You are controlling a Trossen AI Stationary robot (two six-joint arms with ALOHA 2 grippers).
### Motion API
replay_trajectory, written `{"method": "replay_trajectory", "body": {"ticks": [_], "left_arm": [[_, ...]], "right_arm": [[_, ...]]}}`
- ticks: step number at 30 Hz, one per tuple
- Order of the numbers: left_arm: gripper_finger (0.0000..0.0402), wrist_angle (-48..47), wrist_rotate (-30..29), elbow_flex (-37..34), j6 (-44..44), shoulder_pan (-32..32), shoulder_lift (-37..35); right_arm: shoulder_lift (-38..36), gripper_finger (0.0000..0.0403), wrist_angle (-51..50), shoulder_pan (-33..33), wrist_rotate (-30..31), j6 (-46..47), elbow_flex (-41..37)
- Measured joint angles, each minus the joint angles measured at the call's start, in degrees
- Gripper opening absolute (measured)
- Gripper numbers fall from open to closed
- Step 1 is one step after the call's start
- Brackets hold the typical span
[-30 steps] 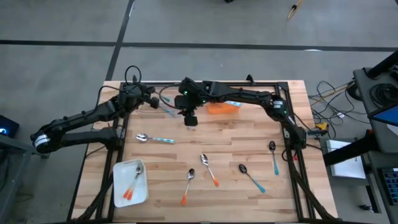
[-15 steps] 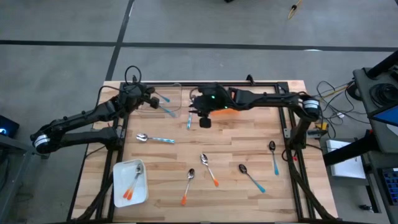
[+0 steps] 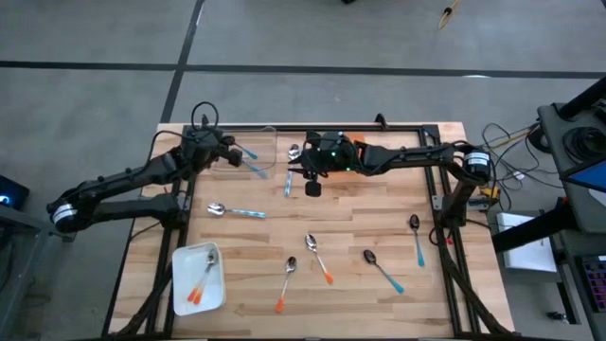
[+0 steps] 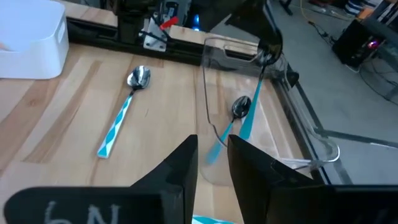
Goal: Sort silverware by color (type)
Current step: Put the blue spoon into the transparent bin
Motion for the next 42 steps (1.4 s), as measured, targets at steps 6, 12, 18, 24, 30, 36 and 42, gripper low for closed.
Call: {"method": "replay_trajectory", "body": {"ticks": [6,12,18,24,30,36,42], "left_arm": [[0.0000,0.01,-0.05,0.00,-0.03,0.00,2.67],[0.0000,0.14,-0.18,0.00,-1.13,0.02,5.09],[0.0000,0.63,-0.28,0.04,-1.31,0.02,6.75],[0.0008,0.54,-0.28,0.04,-1.59,0.02,8.37],[0.0021,0.22,-0.32,0.04,-1.53,0.01,9.54],[0.0022,0.22,-2.71,0.04,-2.04,0.00,9.81],[0.0022,0.35,-3.21,0.04,-2.34,0.02,9.79]], "right_arm": [[0.00,0.0077,-0.03,0.00,-0.02,0.02,-0.02],[0.00,0.0080,-0.09,0.00,-0.03,0.81,-0.02],[0.02,0.0079,-0.13,0.00,-0.04,1.05,-0.02],[0.02,0.0073,-0.24,0.00,-0.04,1.09,-0.02],[0.07,0.0078,-0.26,0.00,-0.06,1.59,-0.02],[0.07,0.0075,-0.37,0.00,-0.06,1.57,-0.02],[0.07,0.0071,-0.37,0.00,-0.05,1.57,-0.02]]}}
